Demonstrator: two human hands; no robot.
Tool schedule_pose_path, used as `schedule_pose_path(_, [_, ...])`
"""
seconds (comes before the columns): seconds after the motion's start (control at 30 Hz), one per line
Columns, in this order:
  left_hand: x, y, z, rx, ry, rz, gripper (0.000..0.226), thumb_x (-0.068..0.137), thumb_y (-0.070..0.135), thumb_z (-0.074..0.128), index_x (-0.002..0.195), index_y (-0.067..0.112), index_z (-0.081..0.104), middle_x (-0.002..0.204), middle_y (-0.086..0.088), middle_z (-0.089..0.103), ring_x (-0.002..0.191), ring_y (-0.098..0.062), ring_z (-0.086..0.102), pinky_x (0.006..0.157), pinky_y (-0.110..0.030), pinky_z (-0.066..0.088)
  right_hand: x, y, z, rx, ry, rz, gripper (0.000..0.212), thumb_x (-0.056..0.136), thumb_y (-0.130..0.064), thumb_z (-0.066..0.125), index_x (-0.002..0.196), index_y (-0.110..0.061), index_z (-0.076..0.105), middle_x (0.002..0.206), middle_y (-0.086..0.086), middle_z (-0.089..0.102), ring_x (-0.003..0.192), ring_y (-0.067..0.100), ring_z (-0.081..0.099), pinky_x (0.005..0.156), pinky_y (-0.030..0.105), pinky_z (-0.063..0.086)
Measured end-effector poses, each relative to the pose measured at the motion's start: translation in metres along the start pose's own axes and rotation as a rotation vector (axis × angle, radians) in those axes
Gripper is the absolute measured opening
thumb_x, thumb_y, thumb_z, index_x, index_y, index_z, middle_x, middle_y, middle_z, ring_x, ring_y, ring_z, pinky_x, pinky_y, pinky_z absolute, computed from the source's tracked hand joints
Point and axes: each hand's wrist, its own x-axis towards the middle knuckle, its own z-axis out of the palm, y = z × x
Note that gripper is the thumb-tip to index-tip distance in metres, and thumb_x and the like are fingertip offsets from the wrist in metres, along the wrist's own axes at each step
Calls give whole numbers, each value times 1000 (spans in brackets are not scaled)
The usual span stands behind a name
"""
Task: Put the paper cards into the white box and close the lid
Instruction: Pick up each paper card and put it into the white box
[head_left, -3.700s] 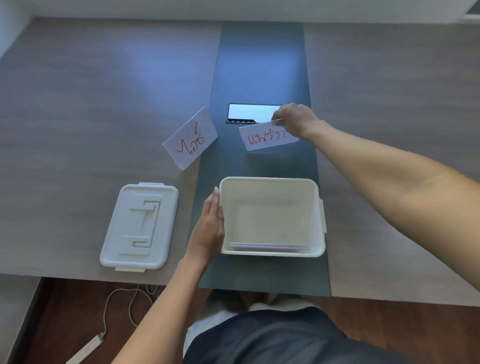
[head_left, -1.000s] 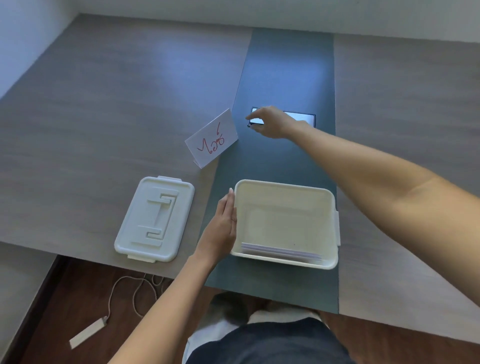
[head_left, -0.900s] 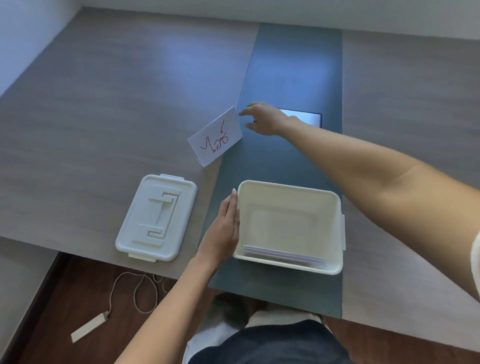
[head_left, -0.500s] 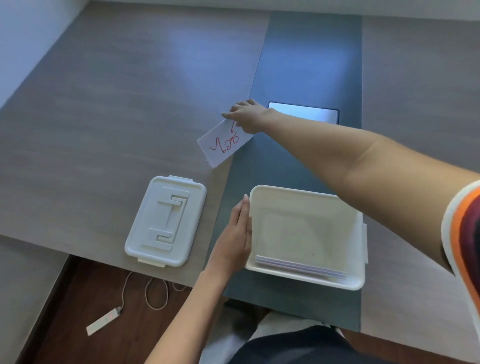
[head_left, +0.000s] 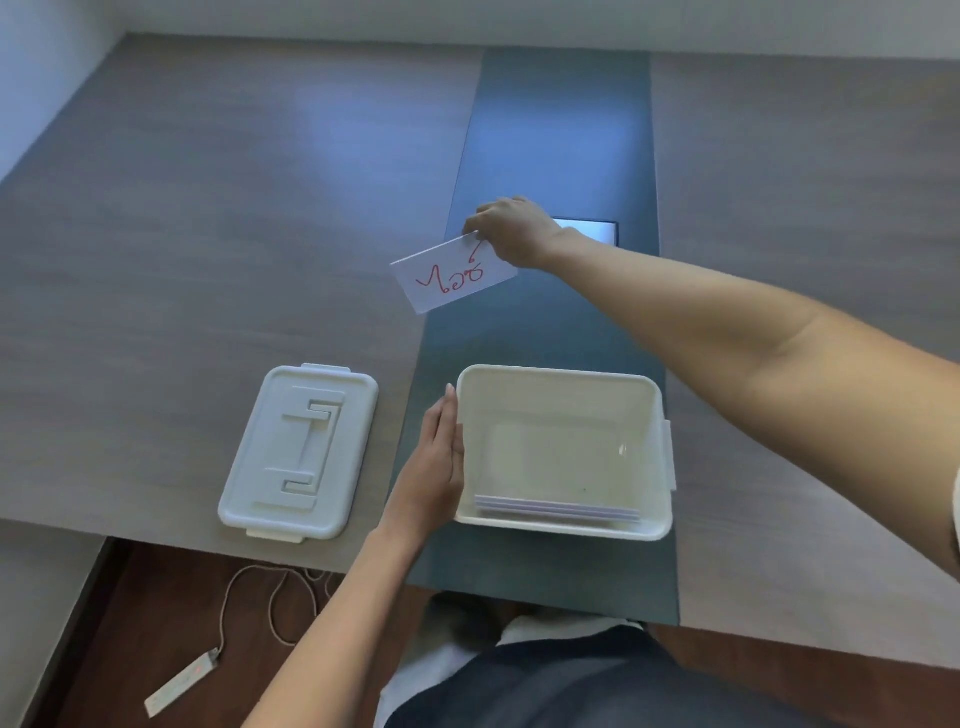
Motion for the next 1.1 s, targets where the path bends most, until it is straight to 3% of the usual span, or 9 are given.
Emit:
schedule_pose_path(0.1, [1,4,0,19,-19,-20,54,106,15,25,156,4,9,155,-12,27,145,-19,28,116,-9,12,-28,10,-22,19,31,46,43,96,-3,41,125,-22,65,120,4,66,110,31,60,91,35,39])
schedule_pose_path(0.23, [-1,3,1,92,-24,3,56,106,17,26,157,7,7,159,-12,24,145,-22,28,116,-18,23,-74,15,-48,74,76,120,34,100,-13,44,125,-21,66,119,6,66,110,32,60,85,34,40])
schedule_pose_path(0.37, [-2,5,0,-9,-10,-61,56,106,28,23,158,15,8,159,-3,23,145,-13,29,103,4,15,-122,14,-68,167,104,218,35,94,-11,49,121,-21,68,114,5,68,107,32,60,83,38,47])
schedule_pose_path(0.53, [0,3,2,-28,9,-54,54,107,29,23,158,13,13,157,-3,27,144,-11,29,101,6,15,-182,6,-79,212,148,254,34,92,-9,51,118,-17,71,107,7,71,96,31,63,79,39,50])
schedule_pose_path(0.77, [2,-2,5,-14,10,-61,55,107,30,22,158,11,12,161,-1,23,133,19,13,100,9,8,-250,-23,-69,325,188,218,26,95,-11,56,115,-11,73,103,4,72,84,21,64,69,24,43])
schedule_pose_path(0.87, [2,-4,5,-29,10,-57,54,108,29,22,158,12,12,161,2,22,130,31,7,101,8,8,-271,-34,-58,339,173,204,25,94,-10,58,115,-10,73,100,3,71,79,12,55,68,21,41])
schedule_pose_path(1.0, [2,-4,5,-44,18,-50,53,108,27,24,157,11,15,159,2,24,129,32,7,103,6,8,-292,-44,-36,363,99,242,27,94,-12,60,119,-13,71,100,0,70,80,10,55,69,13,39])
schedule_pose_path(1.1, [2,-5,6,-41,22,-55,52,108,26,25,157,11,16,159,1,25,130,31,9,103,6,8,-303,-56,-15,395,1,302,32,95,-14,58,123,-19,70,109,-2,71,92,20,65,80,25,51])
